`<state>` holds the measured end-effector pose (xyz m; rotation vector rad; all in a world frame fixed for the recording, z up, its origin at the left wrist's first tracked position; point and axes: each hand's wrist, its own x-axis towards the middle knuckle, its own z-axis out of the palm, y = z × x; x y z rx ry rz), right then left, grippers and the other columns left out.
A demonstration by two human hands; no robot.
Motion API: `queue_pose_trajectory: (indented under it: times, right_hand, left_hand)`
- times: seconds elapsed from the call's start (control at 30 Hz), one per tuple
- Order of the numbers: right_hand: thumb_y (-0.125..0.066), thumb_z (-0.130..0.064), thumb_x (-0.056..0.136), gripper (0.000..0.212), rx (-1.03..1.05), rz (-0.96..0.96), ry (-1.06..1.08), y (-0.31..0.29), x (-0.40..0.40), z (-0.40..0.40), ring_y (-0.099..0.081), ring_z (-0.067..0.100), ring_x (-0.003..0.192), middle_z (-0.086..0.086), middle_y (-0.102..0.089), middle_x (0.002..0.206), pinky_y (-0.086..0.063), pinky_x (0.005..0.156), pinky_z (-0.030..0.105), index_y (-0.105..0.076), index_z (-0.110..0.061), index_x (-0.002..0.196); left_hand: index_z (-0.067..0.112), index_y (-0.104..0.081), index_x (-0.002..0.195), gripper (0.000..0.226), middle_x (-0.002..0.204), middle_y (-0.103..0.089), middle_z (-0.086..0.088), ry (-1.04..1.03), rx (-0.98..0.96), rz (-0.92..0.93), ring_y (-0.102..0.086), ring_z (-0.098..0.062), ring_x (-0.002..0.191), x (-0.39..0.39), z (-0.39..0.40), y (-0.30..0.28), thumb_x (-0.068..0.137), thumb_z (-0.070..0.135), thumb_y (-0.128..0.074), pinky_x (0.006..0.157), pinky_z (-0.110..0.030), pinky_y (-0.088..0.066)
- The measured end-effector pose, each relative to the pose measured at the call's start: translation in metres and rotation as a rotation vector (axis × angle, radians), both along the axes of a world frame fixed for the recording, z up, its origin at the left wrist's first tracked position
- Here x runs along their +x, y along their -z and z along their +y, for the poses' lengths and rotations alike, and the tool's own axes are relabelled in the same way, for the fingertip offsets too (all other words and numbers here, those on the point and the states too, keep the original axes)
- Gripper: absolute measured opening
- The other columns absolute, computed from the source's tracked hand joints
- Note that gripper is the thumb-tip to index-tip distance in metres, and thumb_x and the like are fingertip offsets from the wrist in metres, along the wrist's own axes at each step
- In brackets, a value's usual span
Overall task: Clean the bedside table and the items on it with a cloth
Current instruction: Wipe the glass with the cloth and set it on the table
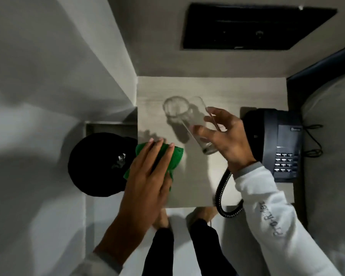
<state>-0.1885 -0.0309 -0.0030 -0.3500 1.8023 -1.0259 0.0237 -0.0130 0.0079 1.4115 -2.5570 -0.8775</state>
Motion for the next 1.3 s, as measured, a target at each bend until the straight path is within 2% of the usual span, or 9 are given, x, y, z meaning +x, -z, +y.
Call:
queue_pose_trajectory:
  times: [0.13, 0.3, 0.4, 0.6, 0.8, 0.93, 1.03, 1.1, 1.3]
  right_hand:
    - [-0.093, -0.029, 0.061, 0.059, 0.035, 0.645, -0.401, -0.018, 0.011, -0.018, -0.072, 0.024, 0.102, -0.001, -0.069, 0.119, -0.061, 0.083, 0.045, -0.063, -0.023, 0.111]
    - [-0.086, -0.030, 0.073, 0.059, -0.030, 1.003, -0.656, -0.026, 0.031, -0.051, -0.068, 0.033, 0.101, 0.004, -0.060, 0.126, -0.057, 0.078, 0.040, -0.062, -0.021, 0.127]
    - [-0.084, -0.026, 0.073, 0.062, -0.081, 1.077, -0.729, -0.022, 0.045, -0.073, -0.068, 0.034, 0.097, 0.005, -0.068, 0.118, -0.049, 0.073, 0.037, -0.052, -0.020, 0.124]
    - [-0.076, -0.014, 0.079, 0.053, -0.109, 1.118, -0.815, -0.007, 0.062, -0.106, -0.062, 0.033, 0.110, 0.007, -0.062, 0.125, -0.053, 0.087, 0.039, -0.055, -0.017, 0.128]
    - [-0.072, -0.010, 0.079, 0.060, -0.171, 1.062, -0.775, 0.003, 0.071, -0.130, -0.060, 0.036, 0.116, 0.010, -0.058, 0.132, -0.056, 0.088, 0.042, -0.050, -0.014, 0.135]
    - [-0.075, -0.023, 0.084, 0.083, -0.234, 0.953, -0.733, 0.007, 0.072, -0.123, -0.054, 0.038, 0.130, 0.016, -0.047, 0.149, -0.054, 0.100, 0.047, -0.033, -0.012, 0.154]
    - [-0.061, -0.049, 0.095, 0.086, -0.261, 1.050, -0.711, 0.012, 0.065, -0.090, -0.029, 0.037, 0.153, 0.022, -0.026, 0.166, -0.036, 0.121, 0.044, -0.021, -0.010, 0.160]
    - [-0.050, -0.058, 0.098, 0.084, -0.224, 1.162, -0.688, 0.017, 0.055, -0.061, -0.014, 0.036, 0.158, 0.024, -0.015, 0.168, -0.024, 0.126, 0.053, -0.020, -0.012, 0.161]
    - [-0.042, -0.065, 0.098, 0.082, -0.054, 1.304, -0.628, 0.029, 0.009, 0.007, -0.008, 0.041, 0.158, 0.027, -0.012, 0.168, -0.014, 0.125, 0.062, -0.023, -0.017, 0.161]
  left_hand:
    - [0.010, -0.055, 0.143, 0.062, 0.150, -0.053, -0.020, 0.070, 0.026, -0.172, -0.044, -0.041, 0.143, -0.013, 0.008, 0.042, 0.083, 0.010, -0.070, 0.104, -0.062, -0.047]
    - [0.015, -0.067, 0.133, 0.049, 0.140, -0.064, -0.016, 0.083, -0.092, -0.251, -0.057, -0.039, 0.132, -0.023, 0.025, 0.069, 0.087, 0.024, -0.053, 0.090, -0.060, -0.057]
    - [0.017, -0.061, 0.140, 0.048, 0.145, -0.060, -0.014, 0.075, -0.166, -0.249, -0.053, -0.037, 0.137, -0.018, 0.028, 0.081, 0.092, 0.025, -0.057, 0.095, -0.058, -0.055]
    - [0.019, -0.064, 0.136, 0.041, 0.142, -0.063, -0.011, 0.041, -0.241, -0.249, -0.057, -0.033, 0.135, -0.020, 0.028, 0.087, 0.099, 0.025, -0.049, 0.095, -0.054, -0.057]
    - [0.019, -0.068, 0.131, 0.042, 0.138, -0.066, -0.011, -0.008, -0.324, -0.181, -0.060, -0.034, 0.131, -0.020, 0.027, 0.087, 0.090, 0.018, -0.060, 0.091, -0.051, -0.059]
    - [0.017, -0.055, 0.144, 0.055, 0.150, -0.055, -0.016, -0.047, -0.264, -0.184, -0.048, -0.037, 0.141, -0.015, 0.032, 0.095, 0.091, 0.024, -0.065, 0.100, -0.058, -0.051]
    - [0.019, -0.036, 0.156, 0.068, 0.160, -0.039, -0.019, -0.071, -0.202, -0.202, -0.031, -0.041, 0.150, -0.005, 0.034, 0.102, 0.097, 0.049, -0.052, 0.113, -0.064, -0.035]
    - [0.021, -0.030, 0.158, 0.075, 0.163, -0.033, -0.020, -0.071, -0.192, -0.210, -0.025, -0.042, 0.153, -0.002, 0.035, 0.105, 0.096, 0.060, -0.046, 0.116, -0.065, -0.028]
    - [0.017, -0.040, 0.154, 0.067, 0.159, -0.038, -0.026, -0.034, -0.248, -0.237, -0.029, -0.046, 0.150, -0.009, 0.028, 0.102, 0.096, 0.040, -0.064, 0.117, -0.064, -0.032]
